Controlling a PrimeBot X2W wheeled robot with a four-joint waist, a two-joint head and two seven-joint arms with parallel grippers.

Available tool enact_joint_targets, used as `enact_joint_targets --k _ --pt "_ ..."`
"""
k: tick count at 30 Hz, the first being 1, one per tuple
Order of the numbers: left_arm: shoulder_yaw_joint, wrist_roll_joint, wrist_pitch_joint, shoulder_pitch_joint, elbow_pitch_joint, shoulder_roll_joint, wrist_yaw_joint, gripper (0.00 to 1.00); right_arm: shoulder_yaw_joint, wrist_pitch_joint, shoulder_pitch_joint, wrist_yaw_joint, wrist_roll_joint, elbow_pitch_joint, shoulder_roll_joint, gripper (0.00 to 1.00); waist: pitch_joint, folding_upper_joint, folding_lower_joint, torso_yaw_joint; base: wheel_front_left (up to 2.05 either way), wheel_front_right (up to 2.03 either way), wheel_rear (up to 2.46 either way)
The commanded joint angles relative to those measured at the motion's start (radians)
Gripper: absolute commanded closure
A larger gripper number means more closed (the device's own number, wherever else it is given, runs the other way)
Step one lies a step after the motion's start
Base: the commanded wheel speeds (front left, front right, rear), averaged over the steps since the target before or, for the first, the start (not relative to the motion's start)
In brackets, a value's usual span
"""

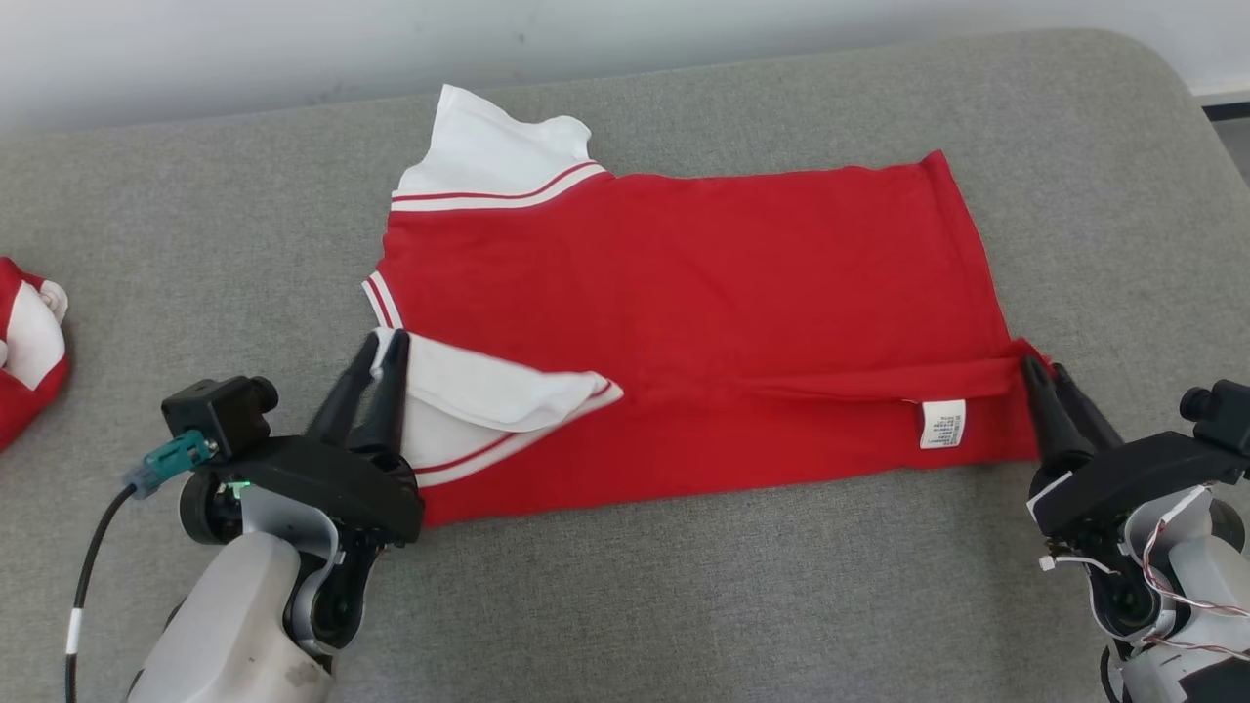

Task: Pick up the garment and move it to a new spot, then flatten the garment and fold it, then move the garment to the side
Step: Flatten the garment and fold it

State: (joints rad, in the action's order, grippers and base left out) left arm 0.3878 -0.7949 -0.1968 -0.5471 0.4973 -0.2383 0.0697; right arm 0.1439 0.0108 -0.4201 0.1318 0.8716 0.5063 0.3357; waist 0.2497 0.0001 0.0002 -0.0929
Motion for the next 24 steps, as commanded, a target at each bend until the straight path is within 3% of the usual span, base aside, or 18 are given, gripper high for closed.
enact_joint_targets --k 1,7,11,18,24 --pt "-0.002 0.012 -0.021 -0.020 0.030 0.004 0.008 0.00 0.019 -0.025 -0.012 -0.002 -0.013 0.013 0.014 0.00 -0.004 -0.0001 -0.0002 0.003 0.00 0.00 0.00" --pt "-0.012 0.046 -0.059 0.022 0.055 -0.003 0.012 0.00 0.068 -0.087 0.019 -0.002 -0.016 0.047 0.065 0.00 -0.031 -0.0001 -0.0002 0.009 0.00 0.00 0.00" --pt "-0.006 0.081 -0.065 0.114 0.013 -0.021 -0.011 0.00 0.112 -0.127 0.042 -0.002 -0.048 0.079 0.102 0.00 -0.040 -0.0001 -0.0002 0.019 0.00 0.00 0.00" --pt "0.021 0.096 -0.059 0.203 -0.009 -0.018 -0.032 0.00 0.140 -0.153 0.025 -0.002 -0.056 0.118 0.098 0.00 -0.020 -0.0001 -0.0002 0.033 0.00 0.00 0.00" --pt "0.043 0.102 -0.042 0.185 0.006 0.002 -0.042 0.00 0.179 -0.154 -0.020 -0.002 -0.091 0.194 0.086 0.00 0.003 -0.0001 -0.0002 0.042 0.00 0.00 0.00"
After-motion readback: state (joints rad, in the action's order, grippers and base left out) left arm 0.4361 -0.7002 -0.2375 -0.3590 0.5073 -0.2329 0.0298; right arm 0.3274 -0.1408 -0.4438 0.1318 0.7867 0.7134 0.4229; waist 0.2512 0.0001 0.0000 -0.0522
